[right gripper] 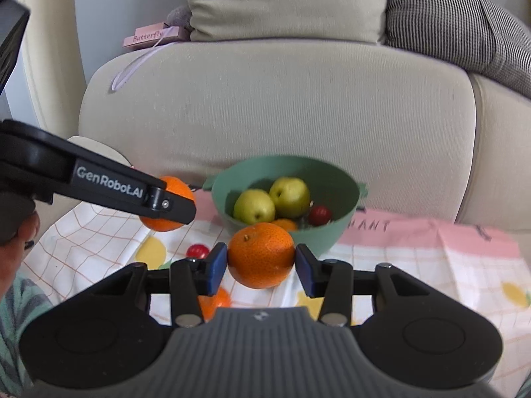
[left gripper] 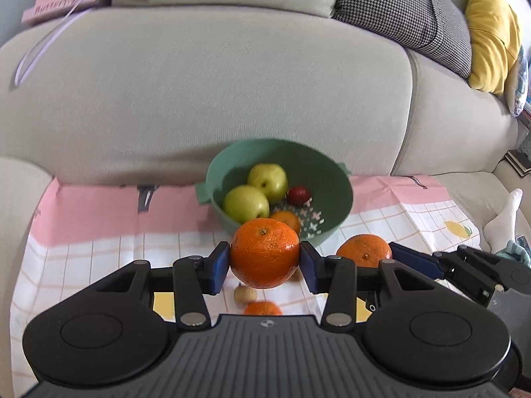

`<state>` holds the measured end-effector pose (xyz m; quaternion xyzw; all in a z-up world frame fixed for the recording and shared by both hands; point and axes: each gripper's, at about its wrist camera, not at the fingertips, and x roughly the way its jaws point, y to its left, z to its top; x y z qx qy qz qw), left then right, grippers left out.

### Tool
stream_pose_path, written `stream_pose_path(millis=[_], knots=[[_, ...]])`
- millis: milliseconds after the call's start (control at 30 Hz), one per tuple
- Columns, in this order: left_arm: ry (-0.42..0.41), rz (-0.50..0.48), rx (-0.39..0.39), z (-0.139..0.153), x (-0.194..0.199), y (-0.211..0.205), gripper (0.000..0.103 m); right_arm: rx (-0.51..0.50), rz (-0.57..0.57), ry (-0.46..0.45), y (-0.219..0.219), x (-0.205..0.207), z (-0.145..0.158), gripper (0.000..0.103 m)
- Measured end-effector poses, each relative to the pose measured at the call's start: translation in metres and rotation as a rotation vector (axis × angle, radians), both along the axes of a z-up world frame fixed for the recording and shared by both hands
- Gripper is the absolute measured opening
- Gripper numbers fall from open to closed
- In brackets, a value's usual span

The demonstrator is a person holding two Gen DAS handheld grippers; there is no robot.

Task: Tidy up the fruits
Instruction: 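Carry both mandarins up over the green colander with both tools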

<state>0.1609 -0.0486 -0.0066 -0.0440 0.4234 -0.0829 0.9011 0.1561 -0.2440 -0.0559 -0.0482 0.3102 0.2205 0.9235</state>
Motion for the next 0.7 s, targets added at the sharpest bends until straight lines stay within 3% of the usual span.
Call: stream_pose_path(millis=[333, 700], knots=[[-0.005, -0.032, 0.059, 0.003, 0.033, -0.011, 0.051, -0.085, 0.051, -0.029, 0.006, 0.044, 0.009, 0.042], [0.05, -0.074, 0.117, -0.019, 0.062, -0.027, 0.051, -0.18, 0.095, -0.026, 0.014, 0.088, -0.001, 0.042]])
